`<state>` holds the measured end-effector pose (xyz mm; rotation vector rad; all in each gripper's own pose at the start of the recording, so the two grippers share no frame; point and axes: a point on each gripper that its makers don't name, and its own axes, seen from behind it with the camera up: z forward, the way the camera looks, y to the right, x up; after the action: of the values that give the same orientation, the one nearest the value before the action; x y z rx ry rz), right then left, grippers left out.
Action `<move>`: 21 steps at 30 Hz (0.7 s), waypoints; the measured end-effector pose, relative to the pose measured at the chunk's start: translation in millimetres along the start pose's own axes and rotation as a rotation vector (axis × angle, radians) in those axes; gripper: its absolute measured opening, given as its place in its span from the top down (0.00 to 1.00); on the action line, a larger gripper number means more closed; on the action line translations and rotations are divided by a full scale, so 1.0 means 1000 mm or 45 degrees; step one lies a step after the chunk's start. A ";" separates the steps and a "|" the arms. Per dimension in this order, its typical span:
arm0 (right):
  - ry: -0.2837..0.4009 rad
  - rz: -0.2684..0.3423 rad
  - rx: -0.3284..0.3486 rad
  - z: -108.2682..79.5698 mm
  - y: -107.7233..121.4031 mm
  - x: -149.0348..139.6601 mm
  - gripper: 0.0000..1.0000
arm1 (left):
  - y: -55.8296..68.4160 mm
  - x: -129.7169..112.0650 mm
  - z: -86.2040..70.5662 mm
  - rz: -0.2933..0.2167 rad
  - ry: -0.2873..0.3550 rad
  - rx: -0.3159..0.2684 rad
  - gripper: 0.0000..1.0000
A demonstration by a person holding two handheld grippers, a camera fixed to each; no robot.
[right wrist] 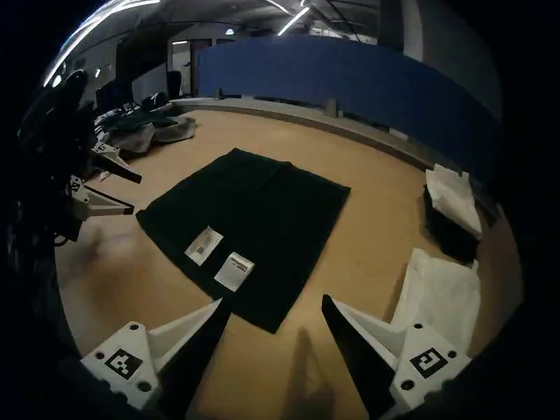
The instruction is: Fold towel
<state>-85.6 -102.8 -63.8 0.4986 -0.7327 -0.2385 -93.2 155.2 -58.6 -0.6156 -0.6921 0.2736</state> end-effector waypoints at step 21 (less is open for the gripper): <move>-0.205 -0.017 0.036 0.010 0.001 -0.029 0.02 | 0.010 -0.028 0.007 0.049 -0.221 -0.077 0.04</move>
<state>-113.0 -94.7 -74.2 0.5158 -0.8906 -0.2836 -119.2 153.7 -74.7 -0.6682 -0.8586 0.3460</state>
